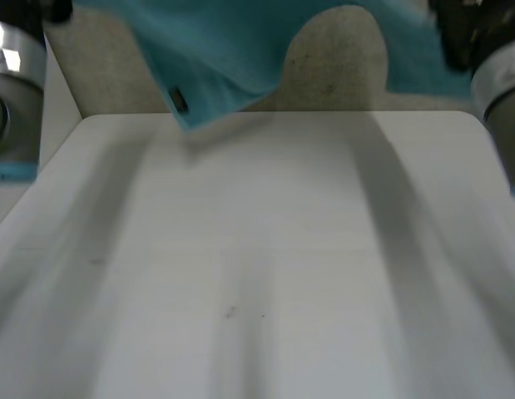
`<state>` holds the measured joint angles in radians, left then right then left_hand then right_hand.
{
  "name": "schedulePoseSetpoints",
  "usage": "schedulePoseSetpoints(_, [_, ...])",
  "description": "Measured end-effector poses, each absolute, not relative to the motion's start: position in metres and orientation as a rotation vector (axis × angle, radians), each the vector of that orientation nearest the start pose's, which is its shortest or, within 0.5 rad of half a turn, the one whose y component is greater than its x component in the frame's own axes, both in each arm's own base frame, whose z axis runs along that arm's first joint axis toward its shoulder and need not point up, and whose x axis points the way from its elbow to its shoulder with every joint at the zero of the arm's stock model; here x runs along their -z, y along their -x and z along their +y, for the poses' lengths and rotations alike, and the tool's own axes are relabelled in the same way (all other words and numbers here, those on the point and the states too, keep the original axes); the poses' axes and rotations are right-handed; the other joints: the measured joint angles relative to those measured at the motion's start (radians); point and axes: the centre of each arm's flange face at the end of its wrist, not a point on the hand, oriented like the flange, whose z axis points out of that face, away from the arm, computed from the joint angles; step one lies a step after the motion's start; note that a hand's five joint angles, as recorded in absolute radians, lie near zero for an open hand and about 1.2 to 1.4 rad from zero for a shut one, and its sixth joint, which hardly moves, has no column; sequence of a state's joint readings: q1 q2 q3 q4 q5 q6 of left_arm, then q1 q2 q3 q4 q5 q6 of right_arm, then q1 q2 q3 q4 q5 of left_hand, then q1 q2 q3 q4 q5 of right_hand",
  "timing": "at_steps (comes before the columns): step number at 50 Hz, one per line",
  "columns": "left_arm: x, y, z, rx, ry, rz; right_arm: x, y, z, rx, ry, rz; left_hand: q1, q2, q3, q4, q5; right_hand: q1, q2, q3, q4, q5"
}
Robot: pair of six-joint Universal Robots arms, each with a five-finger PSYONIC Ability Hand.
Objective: Fold the laundry
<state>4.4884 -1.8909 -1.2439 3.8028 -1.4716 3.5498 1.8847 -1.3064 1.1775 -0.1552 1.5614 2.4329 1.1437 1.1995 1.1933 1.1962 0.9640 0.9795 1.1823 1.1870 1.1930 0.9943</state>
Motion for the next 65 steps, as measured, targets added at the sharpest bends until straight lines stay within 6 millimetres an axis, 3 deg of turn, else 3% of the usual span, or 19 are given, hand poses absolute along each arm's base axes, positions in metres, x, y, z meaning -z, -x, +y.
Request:
schedulePoseSetpoints(1, [-0.35, 0.224, -0.374, 2.663, -0.562, 1.31, -0.337, -0.245, -0.325, 2.659, 1.087, 1.886, 0.0, 0.0, 0.0, 0.0, 0.0, 0.0, 0.0, 0.0, 0.0, 0.0])
schedulePoseSetpoints(3, [-0.339, 0.223, -0.373, 2.64, -0.573, 1.353, -0.33, -0.245, -0.324, 2.63, 1.103, 1.909, 0.0, 0.0, 0.0, 0.0, 0.0, 0.0, 0.0, 0.0, 0.0, 0.0])
schedulePoseSetpoints(5, [-0.292, 0.217, -0.368, 2.541, -0.633, 1.526, -0.289, -0.243, -0.317, 2.47, 1.171, 2.031, 0.0, 0.0, 0.0, 0.0, 0.0, 0.0, 0.0, 0.0, 0.0, 0.0])
schedulePoseSetpoints(7, [-0.273, 0.216, -0.364, 2.501, -0.664, 1.595, -0.274, -0.242, -0.314, 2.41, 1.188, 2.075, 0.0, 0.0, 0.0, 0.0, 0.0, 0.0, 0.0, 0.0, 0.0, 0.0])
schedulePoseSetpoints(10, [-0.224, 0.215, -0.349, 2.399, -0.753, 1.764, -0.233, -0.241, -0.311, 2.247, 1.206, 2.182, 0.0, 0.0, 0.0, 0.0, 0.0, 0.0, 0.0, 0.0, 0.0, 0.0])
schedulePoseSetpoints(11, [-0.224, 0.215, -0.349, 2.399, -0.753, 1.764, -0.233, -0.241, -0.311, 2.247, 1.206, 2.182, 0.0, 0.0, 0.0, 0.0, 0.0, 0.0, 0.0, 0.0, 0.0, 0.0])
schedulePoseSetpoints(14, [-0.181, 0.216, -0.33, 2.295, -0.84, 1.925, -0.192, -0.24, -0.309, 2.078, 1.194, 2.282, 0.0, 0.001, 0.0, 0.0, 0.0, 0.0, 0.0, 0.0, 0.0, 0.0])
schedulePoseSetpoints(18, [-0.155, 0.216, -0.315, 2.215, -0.894, 2.032, -0.166, -0.238, -0.305, 1.961, 1.162, 2.35, 0.0, 0.001, 0.0, 0.0, 0.0, 0.0, 0.0, 0.0, 0.0, 0.0])
schedulePoseSetpoints(25, [-0.14, 0.214, -0.301, 2.12, -0.945, 2.11, -0.155, -0.224, -0.302, 1.885, 1.078, 2.425, 0.0, 0.001, 0.0, 0.0, 0.0, 0.0, 0.0, 0.0, 0.0, 0.0])
schedulePoseSetpoints(27, [-0.139, 0.212, -0.301, 2.1, -0.955, 2.115, -0.154, -0.213, -0.305, 1.866, 1.017, 2.457, 0.0, 0.001, 0.0, 0.0, 0.0, -0.126, -0.191, -0.197, -0.19, -0.149])
schedulePoseSetpoints(33, [-0.14, 0.21, -0.302, 2.085, -0.958, 2.108, -0.151, -0.188, -0.315, 1.817, 0.837, 2.505, 0.0, 0.001, 0.0, 0.0, 0.0, -0.321, -0.43, -0.434, -0.44, -0.407])
schedulePoseSetpoints(44, [-0.141, 0.208, -0.307, 2.089, -0.945, 2.098, -0.144, -0.148, -0.327, 1.693, 0.555, 2.581, 0.0, 0.001, 0.0, 0.0, 0.0, -0.326, -0.434, -0.441, -0.455, -0.426])
schedulePoseSetpoints(49, [-0.139, 0.208, -0.309, 2.088, -0.944, 2.1, -0.141, -0.141, -0.327, 1.67, 0.524, 2.605, 0.0, 0.001, 0.0, 0.0, 0.0, -0.32, -0.424, -0.431, -0.441, -0.413])
schedulePoseSetpoints(55, [-0.131, 0.206, -0.317, 2.072, -0.937, 2.115, -0.137, -0.139, -0.323, 1.643, 0.489, 2.616, 0.0, 0.001, 0.0, 0.0, 0.0, -0.002, -0.021, -0.026, -0.027, -0.043])
schedulePoseSetpoints(59, [-0.126, 0.205, -0.322, 2.061, -0.931, 2.124, -0.139, -0.139, -0.322, 1.655, 0.483, 2.606, 0.0, -0.004, -0.002, -0.003, 0.0, -0.002, -0.002, -0.004, 0.0, -0.023])
schedulePoseSetpoints(61, [-0.123, 0.203, -0.325, 2.055, -0.928, 2.131, -0.142, -0.139, -0.323, 1.676, 0.486, 2.594, -0.02, -0.044, -0.033, -0.036, -0.014, -0.002, -0.002, -0.004, 0.0, -0.021])
schedulePoseSetpoints(63, [-0.122, 0.202, -0.328, 2.051, -0.925, 2.137, -0.147, -0.14, -0.323, 1.703, 0.49, 2.581, -0.215, -0.249, -0.241, -0.232, -0.178, -0.002, -0.002, -0.004, 0.0, -0.02])
schedulePoseSetpoints(64, [-0.121, 0.199, -0.33, 2.047, -0.922, 2.142, -0.151, -0.14, -0.324, 1.726, 0.495, 2.57, -0.495, -0.5, -0.489, -0.499, -0.441, -0.002, -0.002, -0.004, 0.0, -0.02])
schedulePoseSetpoints(65, [-0.12, 0.198, -0.331, 2.044, -0.921, 2.147, -0.153, -0.14, -0.324, 1.74, 0.497, 2.563, -0.549, -0.56, -0.549, -0.56, -0.504, -0.002, -0.002, -0.004, 0.0, -0.019])
